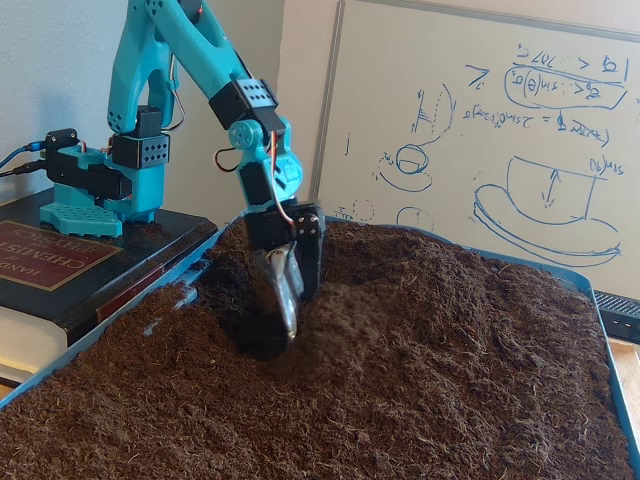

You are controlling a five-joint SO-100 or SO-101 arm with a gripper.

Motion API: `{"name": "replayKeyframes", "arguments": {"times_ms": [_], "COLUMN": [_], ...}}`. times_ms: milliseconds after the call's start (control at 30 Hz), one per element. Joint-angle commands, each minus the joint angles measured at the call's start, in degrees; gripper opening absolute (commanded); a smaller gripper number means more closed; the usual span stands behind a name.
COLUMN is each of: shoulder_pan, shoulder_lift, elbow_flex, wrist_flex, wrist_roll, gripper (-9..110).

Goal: Build a berm.

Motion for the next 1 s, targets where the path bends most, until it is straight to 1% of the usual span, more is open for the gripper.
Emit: {"name": "replayKeyframes", "arguments": {"times_ms": [0, 367, 500, 667, 967], "shoulder_pan": [-1.67, -1.67, -1.85, -5.63, -10.55], "shoulder_lift": [2.72, 9.84, 10.46, 12.13, 28.74], "elbow_flex": [-6.94, -5.98, -6.86, -6.94, -3.52], "wrist_flex": [-1.14, -1.05, -1.23, -1.32, -1.23], "wrist_roll": [0.7, 1.76, 8.09, 15.12, 16.17], "gripper": [0, 0, 0, 0, 0]}}
